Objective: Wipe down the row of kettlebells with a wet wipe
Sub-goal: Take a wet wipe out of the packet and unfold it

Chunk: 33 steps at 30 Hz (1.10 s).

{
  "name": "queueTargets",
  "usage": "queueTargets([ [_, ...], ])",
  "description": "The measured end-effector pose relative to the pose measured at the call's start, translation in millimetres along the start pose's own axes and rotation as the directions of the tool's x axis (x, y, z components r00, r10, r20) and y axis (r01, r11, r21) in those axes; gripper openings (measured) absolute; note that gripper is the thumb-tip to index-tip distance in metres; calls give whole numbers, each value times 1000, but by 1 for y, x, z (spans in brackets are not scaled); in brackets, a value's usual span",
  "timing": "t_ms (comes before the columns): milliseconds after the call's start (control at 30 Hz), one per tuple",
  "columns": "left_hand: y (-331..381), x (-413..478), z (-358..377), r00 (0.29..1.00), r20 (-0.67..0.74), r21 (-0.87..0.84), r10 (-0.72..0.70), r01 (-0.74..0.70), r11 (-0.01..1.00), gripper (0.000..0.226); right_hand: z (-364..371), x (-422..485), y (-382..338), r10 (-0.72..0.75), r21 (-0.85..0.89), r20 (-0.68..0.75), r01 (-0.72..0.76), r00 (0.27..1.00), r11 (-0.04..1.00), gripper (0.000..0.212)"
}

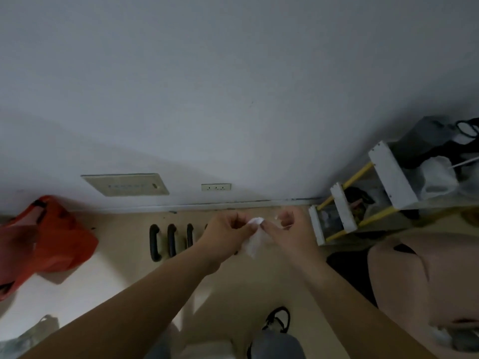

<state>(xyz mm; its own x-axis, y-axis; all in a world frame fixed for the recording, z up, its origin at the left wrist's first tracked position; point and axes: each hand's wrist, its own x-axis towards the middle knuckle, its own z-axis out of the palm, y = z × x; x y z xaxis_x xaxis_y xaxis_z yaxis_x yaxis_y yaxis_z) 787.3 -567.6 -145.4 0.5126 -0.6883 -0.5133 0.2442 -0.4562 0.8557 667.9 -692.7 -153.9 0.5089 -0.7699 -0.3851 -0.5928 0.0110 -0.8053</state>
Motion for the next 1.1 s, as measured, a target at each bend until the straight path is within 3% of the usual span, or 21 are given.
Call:
queueTargets([
  [67, -21, 33, 0, 1000, 11, 4, -9, 9, 1000, 22, 11, 31, 25, 21, 31, 38, -22, 999, 999, 23],
  [133, -51, 66, -6, 999, 45, 4, 4, -4, 1000, 25, 35, 61, 55, 70, 149, 167, -95, 984, 984, 9],
  [233, -114, 122, -19, 993, 106, 27, 48, -51, 998, 28, 92, 104, 111, 58, 270, 324, -151, 944, 951, 17],
  [367, -216, 188, -33, 994, 90, 63, 55, -61, 996, 24, 168, 159, 201, 2, 290, 409, -132, 912, 948, 30],
  [467, -284, 227, -43, 998, 27, 107, 63, -65, 992, 21, 208, 194, 255, -23, 216, 472, -91, 881, 972, 20],
  [633, -356, 263, -52, 995, 16, 182, 101, -102, 978, 18, 254, 224, 300, 65, 54, 391, -93, 918, 994, 17],
  [800, -360, 267, -54, 989, -75, 154, 130, -117, 981, 18, 260, 235, 294, 75, 20, 271, -83, 960, 996, 16],
  [867, -359, 262, -56, 987, -86, 147, 133, -119, 982, 20, 253, 229, 293, 29, -24, 265, -23, 964, 999, 14],
  [1000, -356, 250, -58, 989, -95, 265, 115, -86, 961, 16, 252, 216, 299, -183, -293, 265, 259, 947, 920, 14],
  [1100, -346, 242, -69, 960, -191, 455, 205, -99, 885, 13, 248, 212, 295, -181, -204, 311, 251, 933, 946, 20],
])
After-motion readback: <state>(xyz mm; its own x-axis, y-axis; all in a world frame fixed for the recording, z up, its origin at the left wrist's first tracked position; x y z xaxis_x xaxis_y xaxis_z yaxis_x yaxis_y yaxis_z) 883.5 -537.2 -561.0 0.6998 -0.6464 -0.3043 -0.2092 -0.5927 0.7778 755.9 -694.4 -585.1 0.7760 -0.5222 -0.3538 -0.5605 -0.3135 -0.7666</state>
